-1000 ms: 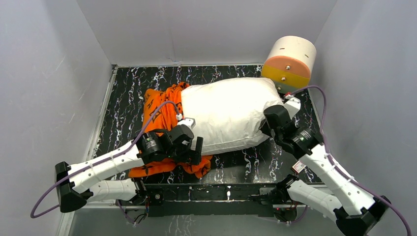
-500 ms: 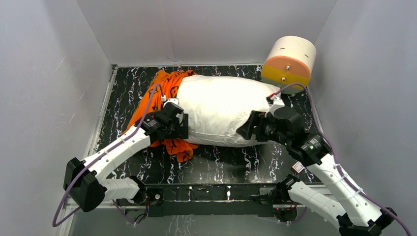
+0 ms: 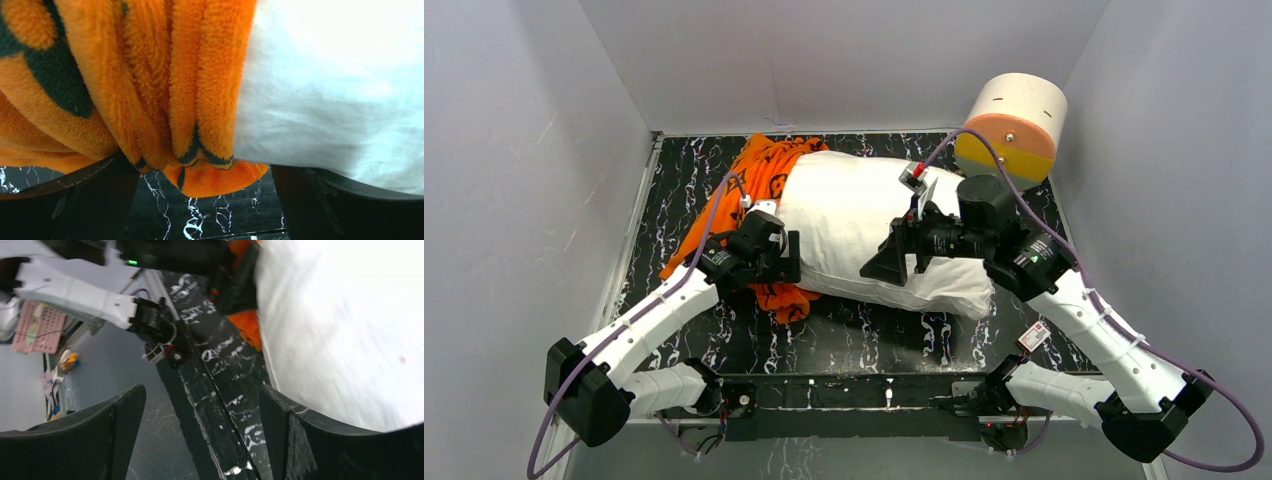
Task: Remove the pillowcase from the pillow
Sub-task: Remove the pillow from the pillowcase.
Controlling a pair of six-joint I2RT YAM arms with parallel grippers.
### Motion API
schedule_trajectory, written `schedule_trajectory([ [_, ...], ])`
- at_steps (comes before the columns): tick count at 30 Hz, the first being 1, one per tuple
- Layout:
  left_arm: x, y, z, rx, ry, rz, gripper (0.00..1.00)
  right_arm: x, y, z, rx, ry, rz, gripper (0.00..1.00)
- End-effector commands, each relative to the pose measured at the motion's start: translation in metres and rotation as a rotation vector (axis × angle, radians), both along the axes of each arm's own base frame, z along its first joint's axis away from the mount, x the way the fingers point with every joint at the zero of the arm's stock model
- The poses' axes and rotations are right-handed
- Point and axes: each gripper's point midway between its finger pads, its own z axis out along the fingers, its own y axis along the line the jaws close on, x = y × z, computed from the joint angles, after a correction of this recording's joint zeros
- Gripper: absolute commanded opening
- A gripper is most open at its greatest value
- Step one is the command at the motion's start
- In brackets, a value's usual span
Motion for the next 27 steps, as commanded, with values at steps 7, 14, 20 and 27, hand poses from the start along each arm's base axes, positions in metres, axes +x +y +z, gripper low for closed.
schedule_trajectory([
  [7, -0.004, 0.002, 0.004, -0.045, -0.007, 0.032, 0.98, -0.026, 0.005, 0.085, 0.183, -0.221, 0.181, 0.98],
  [14, -0.013, 0.009, 0.018, -0.093, -0.034, 0.076, 0.98, 0.048, 0.007, -0.038, -0.214, -0.212, -0.031, 0.94],
  [20, -0.031, 0.027, 0.026, -0.118, -0.046, 0.165, 0.98, 0.057, 0.042, -0.051, -0.371, -0.692, -0.012, 0.99],
  [27, -0.057, 0.036, 0.032, -0.245, -0.06, 0.233, 0.98, 0.084, 0.049, -0.095, -0.683, -1.037, -0.084, 0.98],
])
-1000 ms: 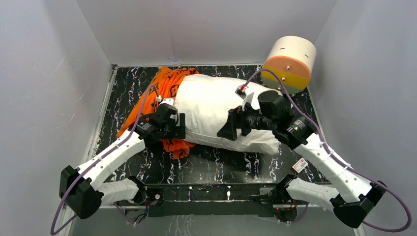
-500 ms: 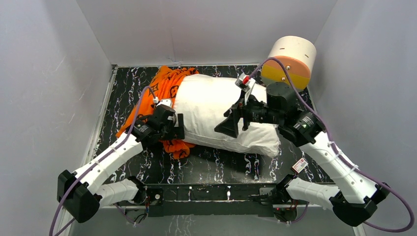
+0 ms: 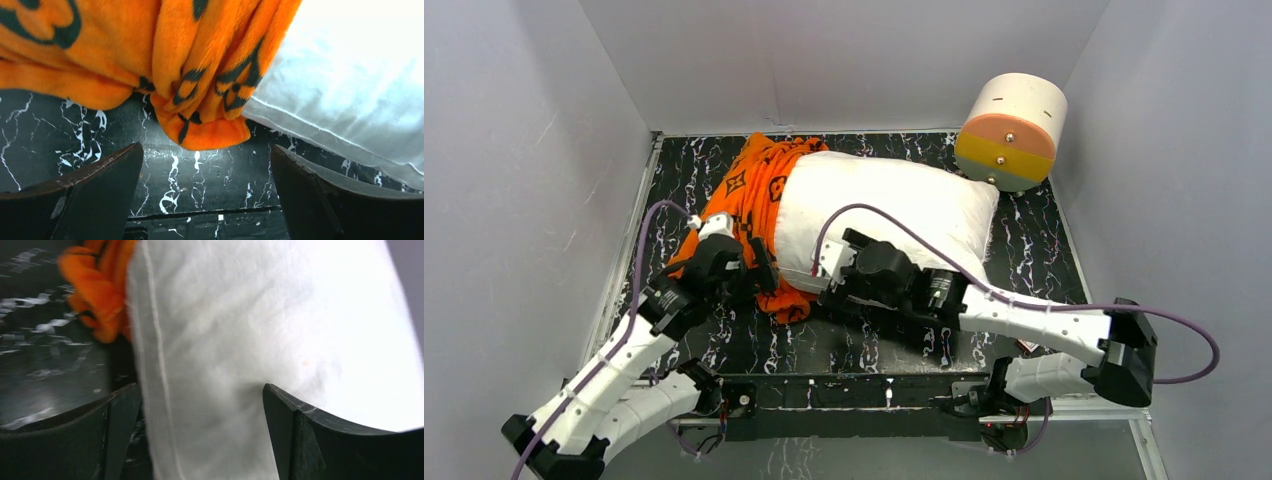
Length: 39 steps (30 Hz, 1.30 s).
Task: Remove the pillowcase from the pillow
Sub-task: Remove the pillow from the pillowcase.
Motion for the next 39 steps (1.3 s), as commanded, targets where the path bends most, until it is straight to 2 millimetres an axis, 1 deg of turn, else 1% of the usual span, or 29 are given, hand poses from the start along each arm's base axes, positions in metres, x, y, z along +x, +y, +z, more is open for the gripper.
schedule_trajectory([
  [1, -0.024, 0.009, -0.013, -0.067, 0.043, 0.049, 0.98, 0.061, -0.014, -0.002, -0.163, -0.396, -0.225, 0.99],
  [3, -0.032, 0.005, -0.022, -0.101, 0.071, 0.033, 0.98, 0.072, -0.025, -0.023, -0.228, -0.458, -0.304, 0.99],
  [4, -0.036, 0.002, -0.029, -0.119, 0.09, 0.026, 0.98, 0.074, -0.029, -0.032, -0.247, -0.475, -0.319, 0.98],
  [5, -0.04, -0.001, -0.034, -0.142, 0.107, 0.022, 0.98, 0.074, -0.03, -0.042, -0.25, -0.468, -0.322, 0.96],
  [6, -0.042, -0.005, -0.041, -0.165, 0.123, 0.016, 0.98, 0.072, -0.028, -0.047, -0.232, -0.445, -0.32, 0.91],
  [9, -0.045, -0.019, -0.057, -0.235, 0.15, -0.002, 0.98, 0.069, -0.022, -0.049, -0.146, -0.373, -0.352, 0.57],
  [12, -0.039, -0.032, -0.072, -0.288, 0.141, -0.023, 0.98, 0.068, -0.014, -0.042, -0.088, -0.302, -0.395, 0.21],
  [13, -0.036, -0.037, -0.074, -0.307, 0.136, -0.031, 0.98, 0.067, -0.011, -0.038, -0.071, -0.274, -0.407, 0.12],
  [15, -0.028, -0.046, -0.078, -0.332, 0.119, -0.043, 0.98, 0.066, -0.006, -0.029, -0.037, -0.228, -0.427, 0.0],
  [17, -0.018, -0.051, -0.08, -0.338, 0.087, -0.053, 0.98, 0.063, -0.002, -0.018, -0.002, -0.185, -0.44, 0.0],
  [20, 0.0, -0.057, -0.085, -0.33, 0.012, -0.075, 0.98, 0.059, 0.008, 0.01, 0.111, -0.13, -0.44, 0.0],
  [21, 0.007, -0.061, -0.081, -0.342, -0.03, -0.087, 0.98, 0.056, 0.008, 0.016, 0.123, -0.116, -0.432, 0.0],
  [22, 0.013, -0.063, -0.085, -0.337, -0.058, -0.094, 0.98, 0.054, 0.009, 0.021, 0.14, -0.103, -0.427, 0.0],
  [23, 0.019, -0.062, -0.086, -0.325, -0.083, -0.085, 0.98, 0.052, 0.009, 0.028, 0.156, -0.088, -0.421, 0.0],
  [26, 0.04, -0.052, -0.081, -0.255, -0.167, -0.04, 0.98, 0.048, 0.009, 0.042, 0.182, -0.037, -0.412, 0.0],
  [28, 0.051, -0.042, -0.076, -0.194, -0.228, -0.014, 0.85, 0.049, 0.004, 0.048, 0.197, -0.01, -0.424, 0.0],
  [29, 0.057, -0.036, -0.073, -0.163, -0.264, 0.005, 0.76, 0.05, 0.0, 0.049, 0.199, -0.004, -0.432, 0.0],
  [30, 0.062, -0.028, -0.071, -0.129, -0.29, 0.038, 0.64, 0.052, -0.005, 0.05, 0.201, -0.002, -0.442, 0.0],
  [31, 0.066, -0.016, -0.07, -0.085, -0.313, 0.084, 0.5, 0.053, -0.01, 0.049, 0.203, -0.001, -0.45, 0.0],
  [32, 0.068, -0.003, -0.068, -0.031, -0.324, 0.135, 0.22, 0.056, -0.016, 0.048, 0.205, 0.0, -0.463, 0.0],
  [33, 0.069, 0.012, -0.064, 0.023, -0.334, 0.194, 0.02, 0.057, -0.021, 0.046, 0.199, 0.003, -0.469, 0.0],
  [35, 0.066, 0.04, -0.056, 0.157, -0.334, 0.27, 0.0, 0.061, -0.034, 0.039, 0.177, 0.015, -0.491, 0.0],
  [37, 0.062, 0.069, -0.04, 0.287, -0.358, 0.36, 0.0, 0.062, -0.047, 0.029, 0.149, 0.025, -0.506, 0.0],
  [39, 0.053, 0.096, -0.027, 0.395, -0.366, 0.453, 0.0, 0.061, -0.059, 0.02, 0.131, 0.03, -0.513, 0.0],
])
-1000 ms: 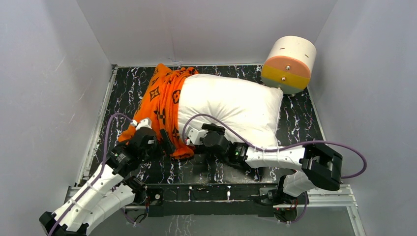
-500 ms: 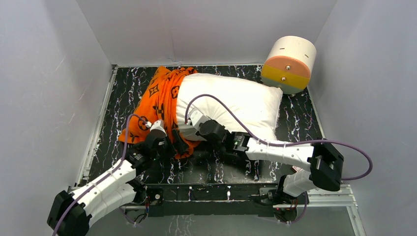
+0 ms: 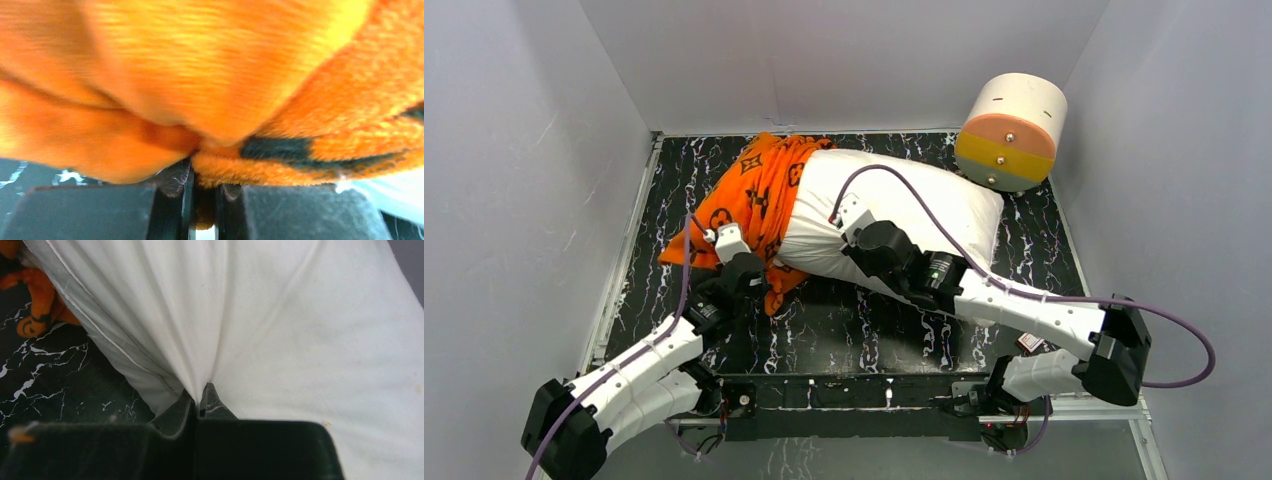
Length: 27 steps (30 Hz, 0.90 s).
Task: Remove the pillowcase from the pillow
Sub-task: Remove the pillow from the pillowcase.
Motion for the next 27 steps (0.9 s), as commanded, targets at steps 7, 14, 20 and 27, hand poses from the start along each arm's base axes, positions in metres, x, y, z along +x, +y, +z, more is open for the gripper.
schedule_trajectory([
  [7, -0.037, 0.152, 0.098, 0.395, -0.23, 0.707, 0.0, -0.009, -0.076, -0.028, -0.058, 0.064, -0.103, 0.0],
  [14, -0.001, 0.089, 0.121, 0.25, -0.215, 0.329, 0.0, -0.025, -0.068, -0.047, -0.038, 0.158, -0.048, 0.0],
  [20, -0.037, -0.002, 0.105, 0.041, 0.009, -0.254, 0.81, -0.022, -0.054, -0.047, 0.01, 0.197, -0.069, 0.0],
  [27, -0.074, 0.013, 0.137, -0.053, 0.061, -0.221, 0.98, -0.017, -0.039, -0.037, 0.073, 0.18, -0.054, 0.0],
])
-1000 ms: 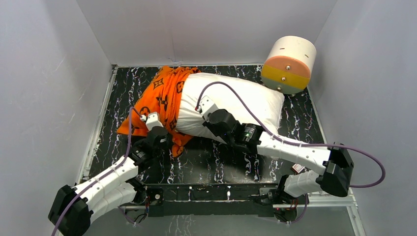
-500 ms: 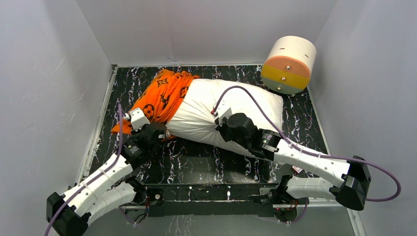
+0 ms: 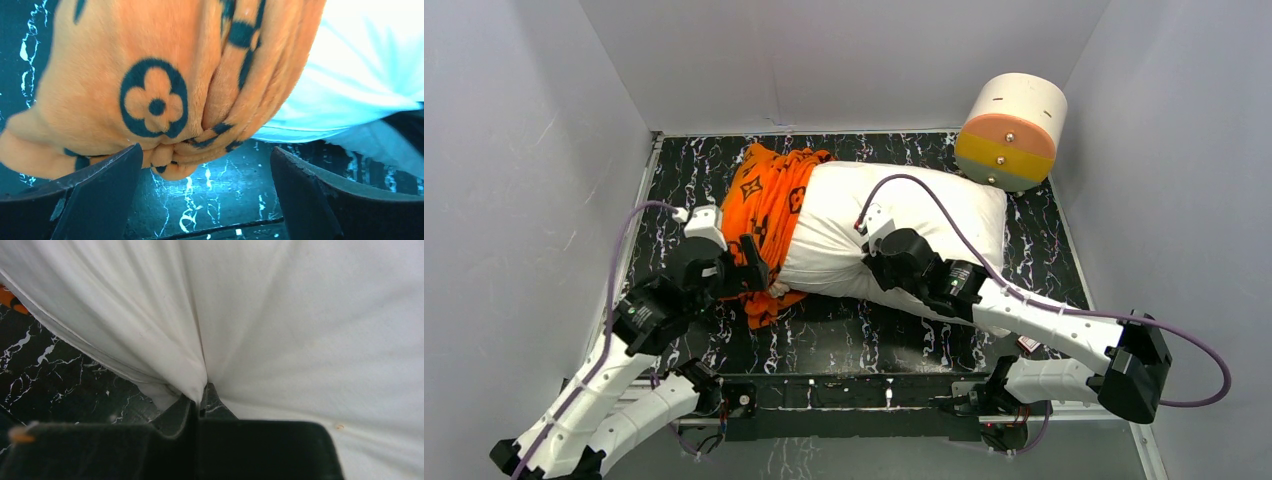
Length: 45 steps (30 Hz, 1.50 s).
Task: Remove the pillowcase from the pillow
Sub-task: Remove the pillow from the pillowcase.
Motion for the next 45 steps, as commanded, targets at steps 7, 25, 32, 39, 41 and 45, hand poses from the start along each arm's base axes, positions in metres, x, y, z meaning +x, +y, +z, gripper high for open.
schedule_trajectory([
  [7, 0.004, 0.019, 0.032, 0.09, -0.001, 0.074, 0.98, -0.002, -0.011, 0.002, -0.002, -0.003, -0.019, 0.0],
  [25, 0.053, 0.102, -0.01, 0.7, 0.22, 0.364, 0.0, -0.001, -0.045, -0.013, -0.084, -0.007, -0.124, 0.0],
  [32, 0.054, 0.151, -0.001, 0.673, 0.235, 0.447, 0.0, -0.009, -0.062, -0.024, -0.1, 0.019, -0.149, 0.0],
  [39, 0.06, 0.081, -0.012, 0.34, 0.242, 0.136, 0.0, -0.028, -0.029, 0.004, 0.047, 0.065, 0.017, 0.0],
  [41, 0.055, 0.053, -0.009, 0.215, 0.213, 0.018, 0.0, -0.038, -0.006, 0.034, 0.157, 0.102, 0.092, 0.23],
  [45, 0.035, 0.018, -0.012, 0.03, 0.215, -0.106, 0.0, -0.052, 0.032, 0.111, 0.356, 0.151, 0.207, 0.57],
])
